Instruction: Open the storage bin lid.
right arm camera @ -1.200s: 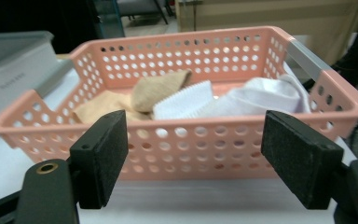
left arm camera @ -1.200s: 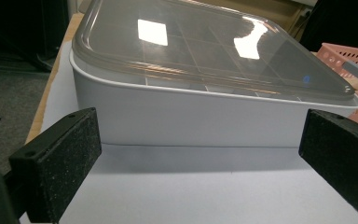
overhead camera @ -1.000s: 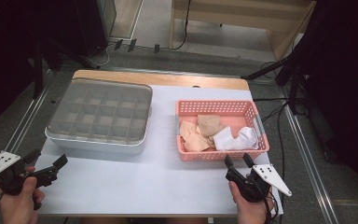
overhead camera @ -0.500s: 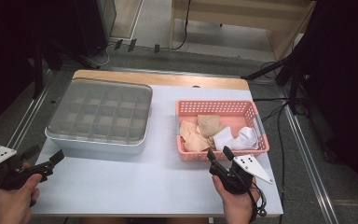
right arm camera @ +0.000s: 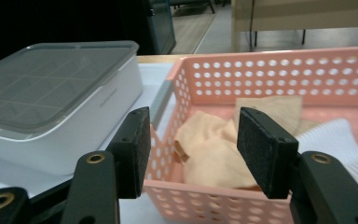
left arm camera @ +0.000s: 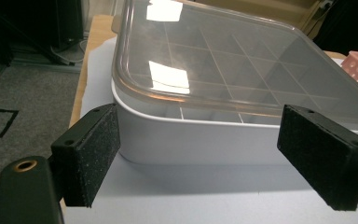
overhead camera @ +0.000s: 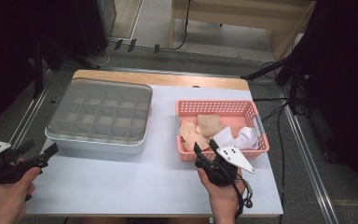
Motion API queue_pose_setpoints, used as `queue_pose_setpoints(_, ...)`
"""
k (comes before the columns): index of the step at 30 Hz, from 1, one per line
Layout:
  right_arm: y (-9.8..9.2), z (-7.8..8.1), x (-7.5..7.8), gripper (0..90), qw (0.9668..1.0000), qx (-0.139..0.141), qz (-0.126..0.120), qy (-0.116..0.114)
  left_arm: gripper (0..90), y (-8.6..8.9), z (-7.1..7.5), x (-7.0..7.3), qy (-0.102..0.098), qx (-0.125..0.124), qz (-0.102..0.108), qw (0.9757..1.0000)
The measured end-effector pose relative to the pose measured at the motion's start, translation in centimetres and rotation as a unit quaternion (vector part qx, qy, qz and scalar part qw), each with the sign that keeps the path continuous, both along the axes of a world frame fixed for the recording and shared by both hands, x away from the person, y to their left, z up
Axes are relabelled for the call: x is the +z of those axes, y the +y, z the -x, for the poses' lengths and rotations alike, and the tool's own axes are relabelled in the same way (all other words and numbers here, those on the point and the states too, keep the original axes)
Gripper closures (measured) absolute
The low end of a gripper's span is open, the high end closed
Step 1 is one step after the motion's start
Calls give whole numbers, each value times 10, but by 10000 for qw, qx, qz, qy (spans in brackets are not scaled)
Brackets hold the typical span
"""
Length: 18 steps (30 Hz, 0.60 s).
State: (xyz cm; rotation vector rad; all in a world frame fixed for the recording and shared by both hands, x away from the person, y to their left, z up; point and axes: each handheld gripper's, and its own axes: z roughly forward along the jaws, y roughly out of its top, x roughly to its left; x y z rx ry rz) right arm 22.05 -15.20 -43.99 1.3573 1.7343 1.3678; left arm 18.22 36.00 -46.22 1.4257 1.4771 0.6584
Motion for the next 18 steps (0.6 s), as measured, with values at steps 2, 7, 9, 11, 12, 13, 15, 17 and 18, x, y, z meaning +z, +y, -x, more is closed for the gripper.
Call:
queue_pose_setpoints(2, 7, -1, 3, 454, 10000, 72, 41, -49, 141, 2, -1, 1, -11, 4, -35, 10000)
queue_pose_setpoints(7, 24, -4, 7, 456, 9999, 123, 68, -8, 153, 7, -3, 1, -2, 98, -123, 9999)
queue_pose_setpoints(9, 32, -5, 8, 459, 9999, 140, 99, -18, 155, 10, -4, 0, -5, 146, -139, 9998)
queue_pose_setpoints(11, 38, -7, 8, 458, 9998, 199, 70, -17, 158, 14, -5, -1, -18, 175, -110, 9998)
queue_pose_setpoints(12, 41, -7, 8, 458, 9998, 203, 77, 3, 162, 15, -6, -1, -9, 187, -116, 9998)
queue_pose_setpoints(13, 44, -8, 8, 456, 9997, 222, 104, 4, 171, 17, -7, -2, -14, 200, -115, 9997)
queue_pose_setpoints(15, 50, -10, 8, 454, 9997, 230, 83, 23, 187, 20, -9, -2, -29, 201, -102, 9997)
queue_pose_setpoints(17, 55, -13, 9, 454, 9996, 278, 46, 78, 197, 23, -12, -3, -29, 225, -103, 9997)
queue_pose_setpoints(18, 58, -14, 9, 453, 9994, 316, 14, 102, 200, 24, -14, -4, -36, 221, -63, 9997)
